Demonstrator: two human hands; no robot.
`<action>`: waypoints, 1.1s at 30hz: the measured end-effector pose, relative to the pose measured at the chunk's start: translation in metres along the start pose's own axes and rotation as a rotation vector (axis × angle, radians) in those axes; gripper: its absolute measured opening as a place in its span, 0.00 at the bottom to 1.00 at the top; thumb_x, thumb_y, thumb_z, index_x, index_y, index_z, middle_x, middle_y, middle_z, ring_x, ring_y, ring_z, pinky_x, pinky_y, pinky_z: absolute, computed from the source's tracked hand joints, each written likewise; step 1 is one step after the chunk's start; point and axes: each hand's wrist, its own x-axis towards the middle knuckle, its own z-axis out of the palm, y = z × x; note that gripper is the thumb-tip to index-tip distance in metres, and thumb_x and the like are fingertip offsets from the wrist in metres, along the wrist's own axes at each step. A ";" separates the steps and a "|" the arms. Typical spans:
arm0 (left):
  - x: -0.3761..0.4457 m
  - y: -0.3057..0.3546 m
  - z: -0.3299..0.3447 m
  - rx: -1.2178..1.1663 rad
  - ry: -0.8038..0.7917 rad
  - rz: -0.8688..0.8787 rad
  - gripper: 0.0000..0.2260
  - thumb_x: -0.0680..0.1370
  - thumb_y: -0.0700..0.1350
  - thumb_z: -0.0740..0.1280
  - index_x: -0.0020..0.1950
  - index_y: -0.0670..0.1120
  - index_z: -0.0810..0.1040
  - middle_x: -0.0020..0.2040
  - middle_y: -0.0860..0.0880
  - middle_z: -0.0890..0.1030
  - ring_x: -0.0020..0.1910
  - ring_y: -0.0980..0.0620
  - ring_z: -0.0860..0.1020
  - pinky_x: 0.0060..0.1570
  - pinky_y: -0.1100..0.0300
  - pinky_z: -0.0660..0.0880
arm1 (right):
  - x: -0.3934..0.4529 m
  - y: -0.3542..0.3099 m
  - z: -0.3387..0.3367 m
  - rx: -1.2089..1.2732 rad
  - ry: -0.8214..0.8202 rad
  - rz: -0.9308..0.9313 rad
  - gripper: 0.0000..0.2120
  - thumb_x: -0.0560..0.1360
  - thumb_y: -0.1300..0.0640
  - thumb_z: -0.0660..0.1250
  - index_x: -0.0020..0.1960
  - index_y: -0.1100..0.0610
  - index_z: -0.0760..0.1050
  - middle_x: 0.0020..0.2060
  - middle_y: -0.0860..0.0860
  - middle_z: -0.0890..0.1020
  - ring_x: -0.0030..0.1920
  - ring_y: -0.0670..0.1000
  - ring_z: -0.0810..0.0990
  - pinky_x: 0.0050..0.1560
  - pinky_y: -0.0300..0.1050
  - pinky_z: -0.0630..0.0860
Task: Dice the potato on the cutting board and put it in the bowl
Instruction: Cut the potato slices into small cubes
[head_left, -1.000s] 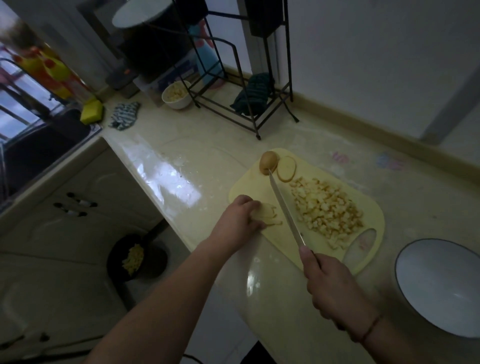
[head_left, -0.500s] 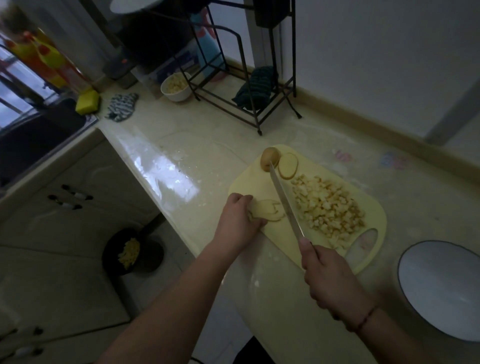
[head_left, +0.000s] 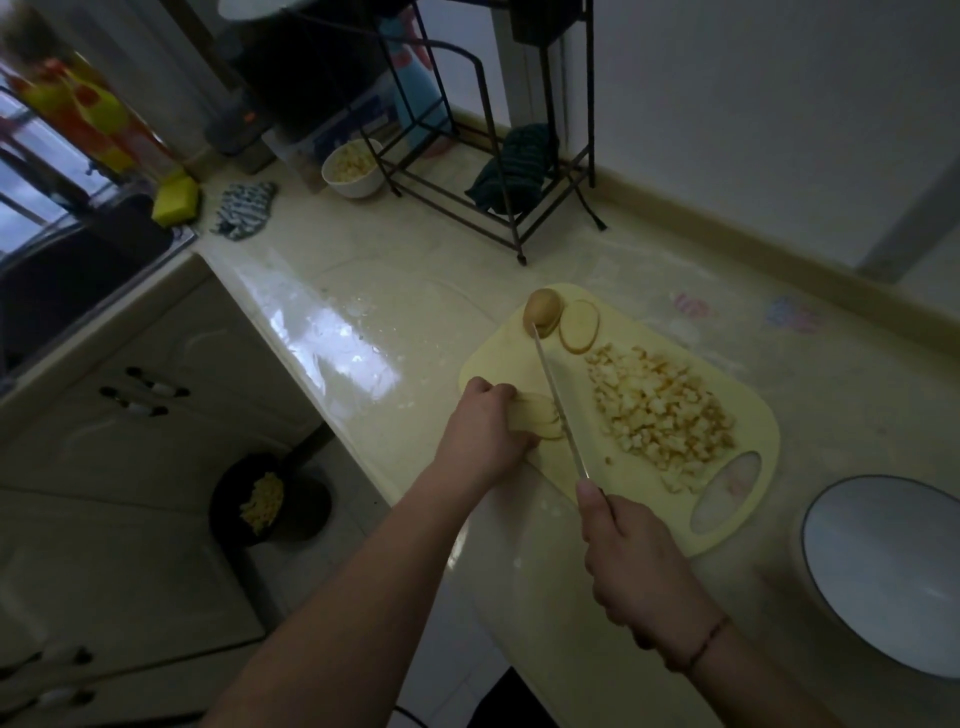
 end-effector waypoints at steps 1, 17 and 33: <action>-0.002 0.001 0.001 0.001 0.001 0.000 0.28 0.75 0.49 0.75 0.73 0.43 0.72 0.65 0.44 0.70 0.63 0.44 0.74 0.63 0.54 0.71 | -0.001 -0.001 0.004 0.006 0.004 -0.004 0.27 0.78 0.38 0.51 0.33 0.58 0.69 0.26 0.52 0.75 0.27 0.51 0.72 0.30 0.42 0.65; -0.004 0.004 0.003 0.050 -0.030 0.147 0.28 0.75 0.52 0.74 0.74 0.51 0.71 0.69 0.48 0.67 0.60 0.43 0.77 0.60 0.51 0.74 | 0.004 0.002 -0.020 -0.078 -0.009 0.023 0.28 0.75 0.35 0.50 0.33 0.57 0.68 0.26 0.51 0.74 0.26 0.48 0.71 0.30 0.41 0.65; -0.005 0.000 0.011 0.202 0.059 0.238 0.26 0.77 0.56 0.69 0.73 0.49 0.71 0.68 0.48 0.69 0.60 0.46 0.75 0.54 0.51 0.76 | 0.000 0.000 -0.015 -0.063 -0.009 0.031 0.33 0.71 0.32 0.49 0.35 0.62 0.70 0.25 0.52 0.74 0.25 0.48 0.71 0.31 0.42 0.67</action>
